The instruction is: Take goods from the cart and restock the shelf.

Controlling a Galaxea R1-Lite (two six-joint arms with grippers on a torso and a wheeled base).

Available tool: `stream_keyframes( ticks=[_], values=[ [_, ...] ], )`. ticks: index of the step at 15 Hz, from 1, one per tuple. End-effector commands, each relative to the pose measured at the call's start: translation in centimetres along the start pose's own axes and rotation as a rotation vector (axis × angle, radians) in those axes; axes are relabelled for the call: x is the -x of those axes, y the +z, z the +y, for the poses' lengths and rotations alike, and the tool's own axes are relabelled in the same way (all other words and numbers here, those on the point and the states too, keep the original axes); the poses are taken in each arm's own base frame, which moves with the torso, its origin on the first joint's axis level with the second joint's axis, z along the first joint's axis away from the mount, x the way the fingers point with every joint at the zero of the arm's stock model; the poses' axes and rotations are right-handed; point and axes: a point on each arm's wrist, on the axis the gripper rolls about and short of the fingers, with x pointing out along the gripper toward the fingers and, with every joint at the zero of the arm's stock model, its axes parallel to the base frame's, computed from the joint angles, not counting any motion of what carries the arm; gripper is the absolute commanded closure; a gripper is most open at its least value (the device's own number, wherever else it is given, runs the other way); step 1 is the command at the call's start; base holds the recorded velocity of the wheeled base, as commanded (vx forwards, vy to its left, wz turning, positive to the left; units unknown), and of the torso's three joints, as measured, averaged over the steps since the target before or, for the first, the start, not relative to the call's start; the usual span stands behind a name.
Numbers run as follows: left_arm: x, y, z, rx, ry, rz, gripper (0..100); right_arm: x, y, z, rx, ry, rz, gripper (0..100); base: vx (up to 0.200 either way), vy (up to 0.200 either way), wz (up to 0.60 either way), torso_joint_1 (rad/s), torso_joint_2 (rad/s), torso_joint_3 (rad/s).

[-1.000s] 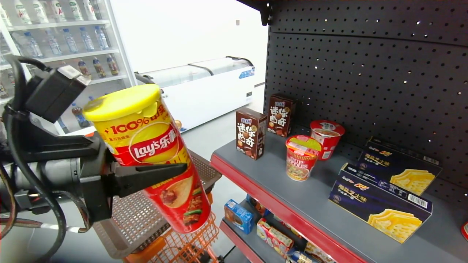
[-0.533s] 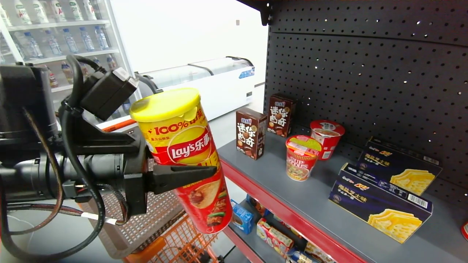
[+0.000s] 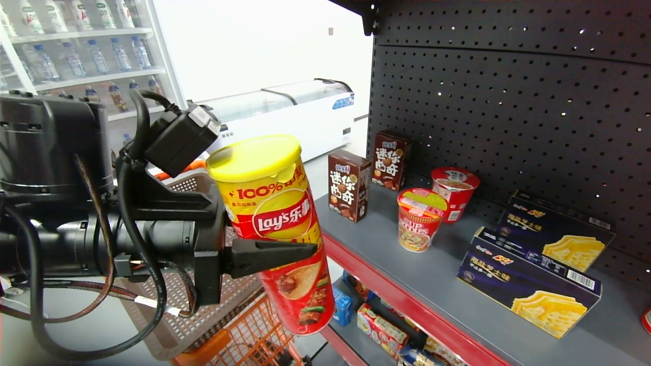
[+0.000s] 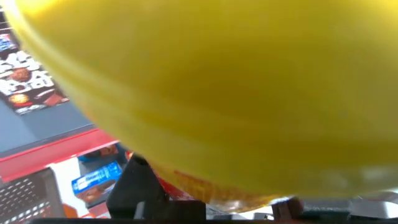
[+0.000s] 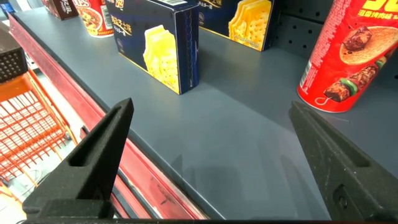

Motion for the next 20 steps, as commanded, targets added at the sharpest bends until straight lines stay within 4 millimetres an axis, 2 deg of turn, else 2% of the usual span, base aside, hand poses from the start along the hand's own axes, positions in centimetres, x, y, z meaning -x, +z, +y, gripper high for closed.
stream_keyframes(
  ticks=[1, 6, 20],
  values=[
    [-0.2, -0.1, 0.1, 0.004, -0.003, 0.005, 100, 0.0, 0.0, 0.0, 0.0, 0.001, 0.0, 0, 0.0, 0.0, 0.0, 0.0, 0.0, 0.0],
    [-0.6, 0.0, 0.1, 0.003, -0.032, 0.004, 100, 0.0, 0.0, 0.0, -0.001, 0.001, 0.0, 0, 0.0, 0.0, 0.0, 0.0, 0.0, 0.0],
    [-2.5, -0.2, -2.0, -0.009, -0.142, 0.03, 100, 0.0, 0.0, 0.0, -0.001, 0.001, 0.0, 0, 0.0, 0.0, -0.6, 0.002, 0.0, 0.002]
  ],
)
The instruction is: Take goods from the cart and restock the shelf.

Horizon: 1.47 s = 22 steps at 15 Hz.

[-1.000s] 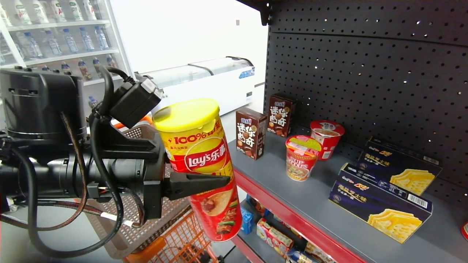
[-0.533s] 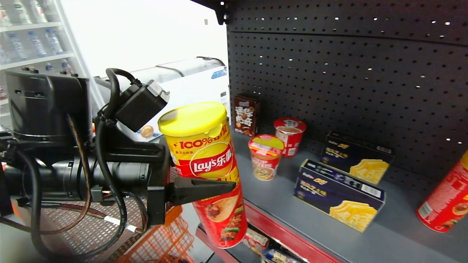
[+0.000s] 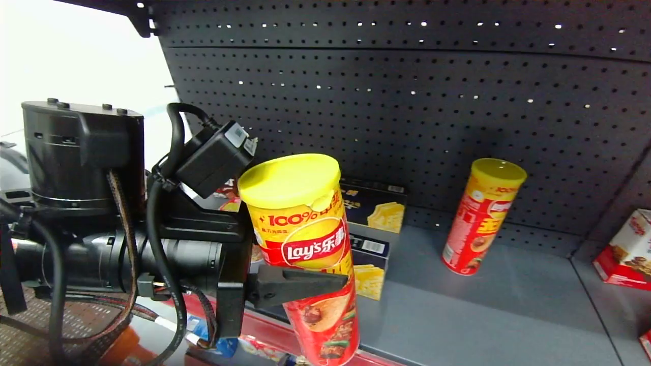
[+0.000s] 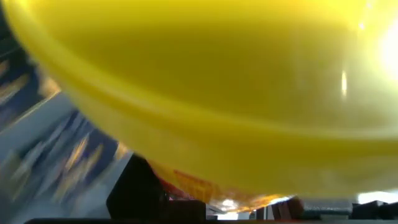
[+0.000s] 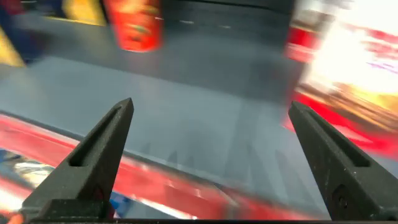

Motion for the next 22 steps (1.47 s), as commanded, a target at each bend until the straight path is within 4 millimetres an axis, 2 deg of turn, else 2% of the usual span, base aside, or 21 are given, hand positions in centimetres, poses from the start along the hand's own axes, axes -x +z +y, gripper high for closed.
stream_keyframes(
  ticks=[1, 4, 19, 22],
  values=[
    [-0.34, -0.04, -0.2, -0.002, -0.015, 0.003, 100, 0.0, 0.01, 0.0, 0.0, -0.001, -0.001, 0, 0.0, 0.0, -0.6, 0.007, 0.01, -0.002],
    [-0.43, -0.09, -0.17, 0.0, -0.017, 0.006, 100, 0.0, 0.01, 0.0, 0.0, 0.001, -0.001, 0, 0.0, 0.0, -0.6, 0.002, 0.0, -0.002],
    [-0.69, -0.36, 0.12, 0.008, -0.004, 0.014, 100, 0.01, 0.03, 0.0, 0.005, 0.005, -0.001, 0, 0.0, 0.0, -0.04, 0.0, 0.0, 0.0],
    [-0.88, -0.51, -0.03, 0.01, -0.004, 0.02, 100, -0.39, 0.23, -0.01, 0.003, 0.031, 0.052, 0, 0.0, 0.0, 0.0, 0.0, 0.0, 0.0]
  ],
)
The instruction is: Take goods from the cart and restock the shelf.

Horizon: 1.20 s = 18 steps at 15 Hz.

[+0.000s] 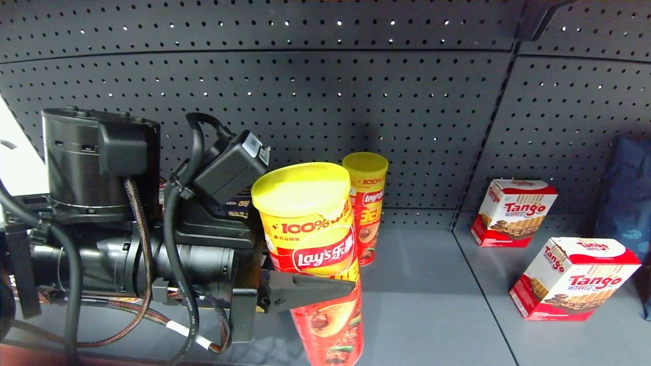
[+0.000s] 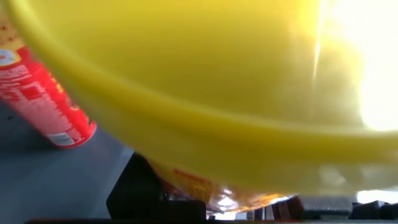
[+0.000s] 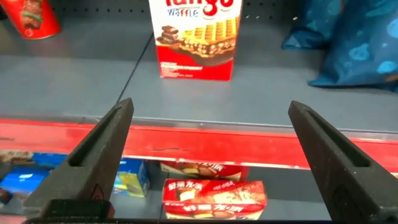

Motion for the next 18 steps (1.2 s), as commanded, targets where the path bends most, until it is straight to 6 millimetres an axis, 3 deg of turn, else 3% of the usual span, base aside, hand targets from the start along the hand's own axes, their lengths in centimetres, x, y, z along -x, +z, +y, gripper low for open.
stream_keyframes(
  ticks=[1, 2, 5, 8, 10, 13, 14, 15, 18],
  values=[
    [-0.2, 0.1, -0.2, -0.005, -0.004, 0.0, 100, 0.1, 3.2, 0.0, -0.076, 0.022, -0.031, 0, 0.0, 0.0, 0.0, 0.0, 0.0, 0.0],
    [-0.3, 0.1, -0.3, -0.006, -0.011, 0.0, 100, -0.7, 8.5, -0.1, -0.148, 0.056, -0.028, 0, 0.0, 0.0, 0.0, 0.0, 0.0, 0.0],
    [-1.2, -0.2, -0.3, -0.013, -0.029, 0.001, 100, -3.1, 11.8, 0.3, 0.129, 0.273, 0.012, 0, 0.0, 0.0, 0.0, 0.0, 0.0, 0.0],
    [-1.0, -1.0, -0.4, 0.006, -0.025, 0.023, 100, -5.5, 15.2, 1.3, 0.134, 0.416, 0.02, 0, 0.0, 0.0, 0.0, 0.0, 0.0, 0.0],
    [-1.1, -1.2, -0.5, 0.009, -0.029, 0.029, 100, -9.6, 18.7, 3.2, 0.14, 0.571, 0.059, 0, 0.0, 0.0, 0.0, 0.0, 0.0, 0.0],
    [-1.1, -1.2, -0.5, 0.007, -0.028, 0.027, 100, -14.4, 20.0, 5.7, 0.179, 0.642, 0.109, 0, 0.0, 0.0, 0.0, 0.0, 0.0, 0.0],
    [-1.1, -1.2, -0.5, 0.007, -0.028, 0.027, 100, -15.2, 20.0, 6.1, 0.186, 0.665, 0.105, 0, 0.0, 0.0, 0.0, 0.0, 0.0, 0.0],
    [-0.9, -1.0, -0.6, 0.001, -0.026, 0.02, 100, -17.2, 19.7, 7.5, 0.199, 0.739, 0.085, 0, 0.0, 0.0, 0.0, 0.0, 0.0, 0.0],
    [-0.8, -1.0, -0.6, -0.002, -0.024, 0.016, 100, -19.7, 18.4, 9.7, 0.224, 0.813, 0.119, 0, 0.0, 0.0, 0.0, 0.0, 0.0, 0.0]
  ],
)
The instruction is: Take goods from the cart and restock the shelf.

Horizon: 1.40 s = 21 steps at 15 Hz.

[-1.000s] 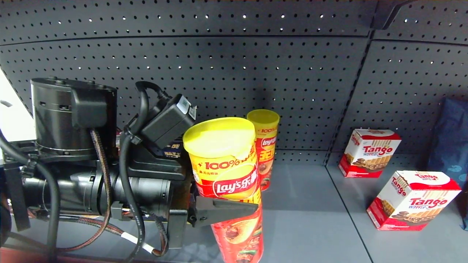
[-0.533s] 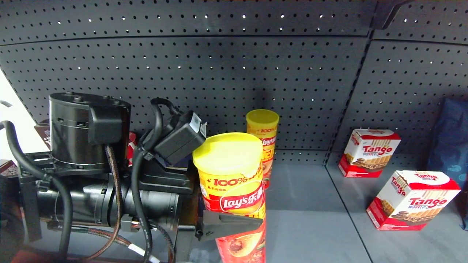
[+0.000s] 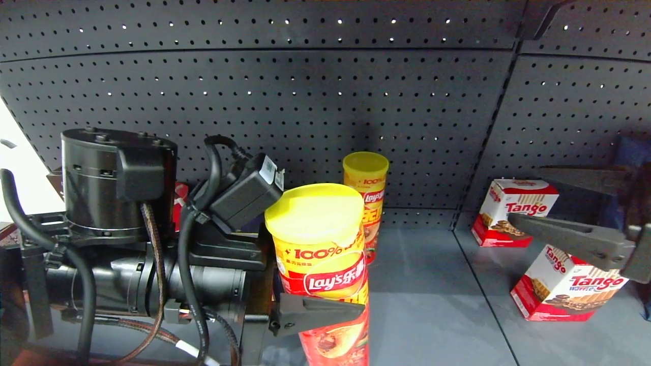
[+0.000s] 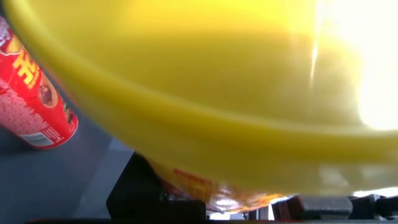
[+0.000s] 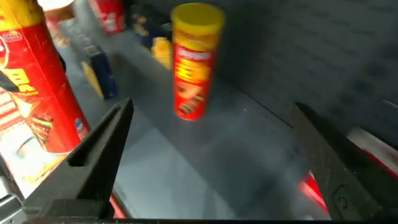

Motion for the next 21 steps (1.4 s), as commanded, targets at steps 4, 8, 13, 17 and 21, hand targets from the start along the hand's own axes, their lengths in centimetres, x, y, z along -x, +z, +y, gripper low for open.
stream_keyframes(
  ticks=[4, 8, 13, 17, 21],
  values=[
    [0.1, 0.1, 0.0, -0.003, 0.001, -0.005, 100, -8.1, -2.9, -0.7, 0.042, 0.132, 0.103, 0, 0.0, 0.0, 0.0, 0.0, 0.0, 0.0],
    [-0.1, 0.0, -0.1, -0.004, -0.007, 0.0, 100, -10.4, -3.7, -1.5, 0.052, 0.21, 0.024, 0, 0.0, 0.0, 0.0, 0.0, 0.0, 0.0],
    [-0.2, 0.1, -0.7, -0.007, -0.024, 0.002, 100, -12.5, -5.0, -1.6, 0.036, 0.246, 0.059, 0, 0.0, 0.0, 0.0, 0.0, 0.0, 0.0],
    [0.1, -0.1, -0.9, -0.004, -0.026, 0.005, 100, -14.1, -5.5, -2.0, 0.013, 0.258, 0.111, 0, 0.0, 0.0, 0.0, 0.0, 0.0, 0.0],
    [0.3, -0.3, -1.1, -0.003, -0.025, 0.006, 100, -16.6, -5.6, -2.9, 0.007, 0.277, 0.117, 0, 0.0, 0.0, 0.0, 0.0, 0.0, 0.0]
  ],
)
